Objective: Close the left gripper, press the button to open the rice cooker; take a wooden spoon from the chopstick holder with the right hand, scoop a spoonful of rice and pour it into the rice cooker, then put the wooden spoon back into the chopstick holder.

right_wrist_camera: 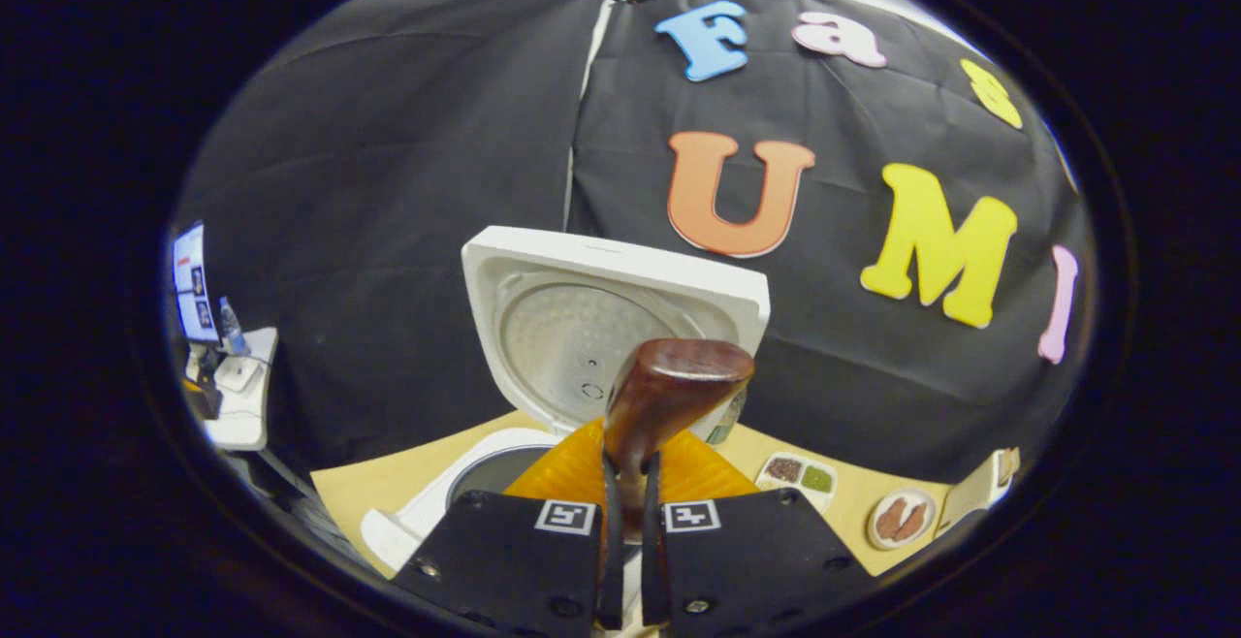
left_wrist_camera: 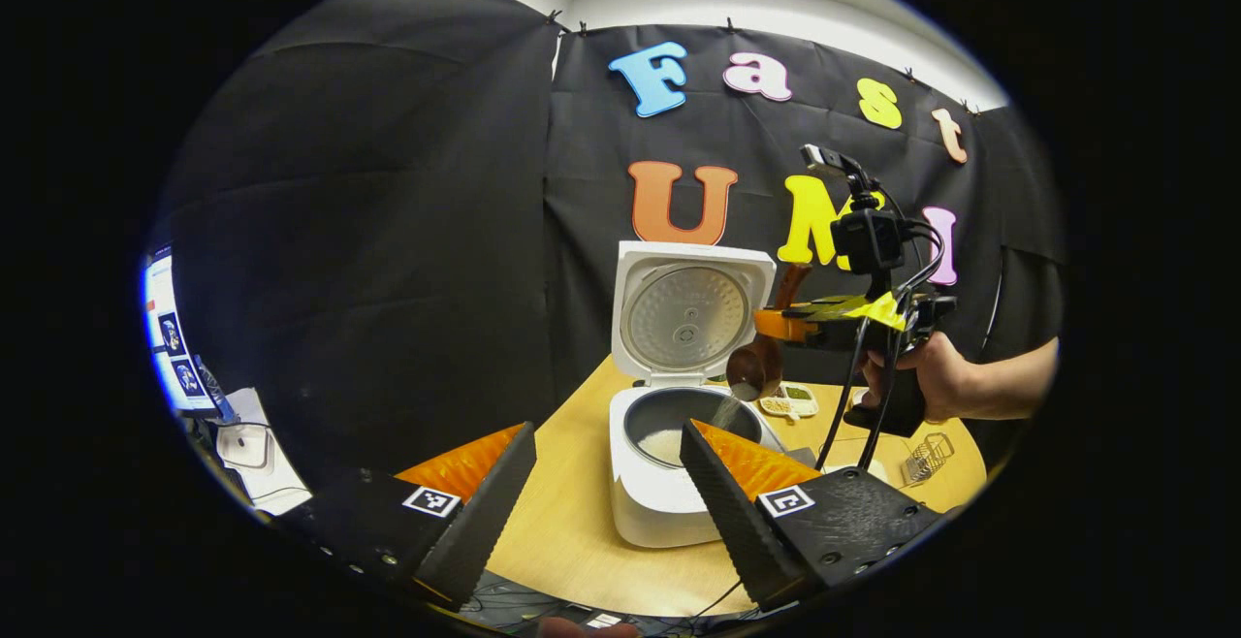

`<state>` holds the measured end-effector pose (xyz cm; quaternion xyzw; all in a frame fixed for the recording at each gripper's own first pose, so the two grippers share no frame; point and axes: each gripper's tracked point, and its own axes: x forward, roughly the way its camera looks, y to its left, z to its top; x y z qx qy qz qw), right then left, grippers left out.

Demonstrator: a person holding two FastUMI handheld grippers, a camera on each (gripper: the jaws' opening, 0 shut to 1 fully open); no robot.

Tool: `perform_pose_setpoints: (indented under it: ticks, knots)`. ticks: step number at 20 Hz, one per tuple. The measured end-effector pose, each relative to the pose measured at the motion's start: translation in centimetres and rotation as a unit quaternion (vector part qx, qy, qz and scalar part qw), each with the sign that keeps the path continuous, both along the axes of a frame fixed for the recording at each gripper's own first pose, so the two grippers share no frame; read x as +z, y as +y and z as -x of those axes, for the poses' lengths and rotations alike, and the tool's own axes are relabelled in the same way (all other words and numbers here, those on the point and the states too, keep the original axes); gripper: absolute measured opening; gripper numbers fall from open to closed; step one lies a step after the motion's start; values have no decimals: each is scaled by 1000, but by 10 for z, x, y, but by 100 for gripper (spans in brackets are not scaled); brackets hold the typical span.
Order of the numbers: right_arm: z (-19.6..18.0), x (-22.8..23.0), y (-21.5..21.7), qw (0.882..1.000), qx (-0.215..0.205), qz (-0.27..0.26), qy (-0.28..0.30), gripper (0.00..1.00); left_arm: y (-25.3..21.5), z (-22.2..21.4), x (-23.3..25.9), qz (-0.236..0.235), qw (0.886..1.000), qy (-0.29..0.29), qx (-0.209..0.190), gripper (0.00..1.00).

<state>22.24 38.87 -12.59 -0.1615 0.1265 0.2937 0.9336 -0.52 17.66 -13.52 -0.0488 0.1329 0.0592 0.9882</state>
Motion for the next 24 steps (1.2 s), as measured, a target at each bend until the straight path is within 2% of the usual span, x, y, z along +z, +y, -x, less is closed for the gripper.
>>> perform_pose_setpoints:
  ticks: [3,6,11,14,19,24]
  knots:
    - [13,6,11,998,33,28,-35,12,-6,-1,3,-1,1000,-6,-5,96]
    - [18,6,10,998,41,25,-36,12,-5,2,5,-10,1000,-10,-4,96]
    - [25,22,0,999,27,-17,-7,12,-10,6,8,-9,1000,-13,-4,96]
    - [30,44,-10,998,19,-59,11,12,-17,7,13,-11,1000,-14,-8,96]
    - [42,79,-53,988,-1,-143,55,12,-33,1,23,-11,1000,-22,-18,96]
    - [55,105,-131,984,-36,-169,44,12,-64,-7,30,-5,999,-25,-35,96]
